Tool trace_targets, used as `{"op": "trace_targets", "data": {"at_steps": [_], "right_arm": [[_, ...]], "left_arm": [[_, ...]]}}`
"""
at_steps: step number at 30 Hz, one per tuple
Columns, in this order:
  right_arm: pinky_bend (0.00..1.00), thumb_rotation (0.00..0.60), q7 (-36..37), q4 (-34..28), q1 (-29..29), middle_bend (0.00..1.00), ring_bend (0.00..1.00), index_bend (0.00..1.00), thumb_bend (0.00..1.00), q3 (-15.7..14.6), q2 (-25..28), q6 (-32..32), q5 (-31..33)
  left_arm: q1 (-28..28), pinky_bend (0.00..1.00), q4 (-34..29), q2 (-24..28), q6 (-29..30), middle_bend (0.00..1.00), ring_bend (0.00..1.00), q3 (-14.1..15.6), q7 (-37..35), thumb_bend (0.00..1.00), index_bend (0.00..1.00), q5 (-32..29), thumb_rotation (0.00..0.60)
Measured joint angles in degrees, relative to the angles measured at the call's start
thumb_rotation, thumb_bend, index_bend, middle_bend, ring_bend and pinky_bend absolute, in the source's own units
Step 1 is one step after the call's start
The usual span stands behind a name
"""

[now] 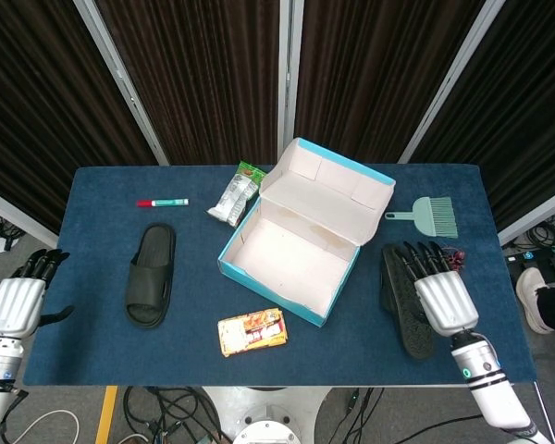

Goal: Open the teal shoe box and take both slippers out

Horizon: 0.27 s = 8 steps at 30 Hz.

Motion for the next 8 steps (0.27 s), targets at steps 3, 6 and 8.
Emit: {"op": "trace_targets", "data": {"at_steps": [3,6,8], "right_arm": [[0.0,0.6,-0.47,4.18,-3.47,0.01,0.0,0.0,0.15,-1.01,-2.8,2.69,-0.87],[0.0,0.6,-0.56,8.91,-6.7,0.0,0.0,0.0,0.15,-1.3,-5.64,4.76,-1.13],[0.0,0.6,-0.06,11.65,-8.34,0.0,0.0,0.0,0.15,-0.82,-7.22,5.84,-1.27]], "left_arm": [[-0.19,0.36,-0.41,0.15,0.29,0.12,0.1,-0.08,-0.14,0.11,0.15,0.37,0.6],[-0.29,0.36,-0.33,0.25,0.41,0.12,0.1,-0.07,-0.43,0.11,0.15,0.59,0.6],[-0.33,0.36,-0.22,0.23,0.37,0.13,0.1,-0.06,-0.72,0.11,0.15,0.55,0.6]]}}
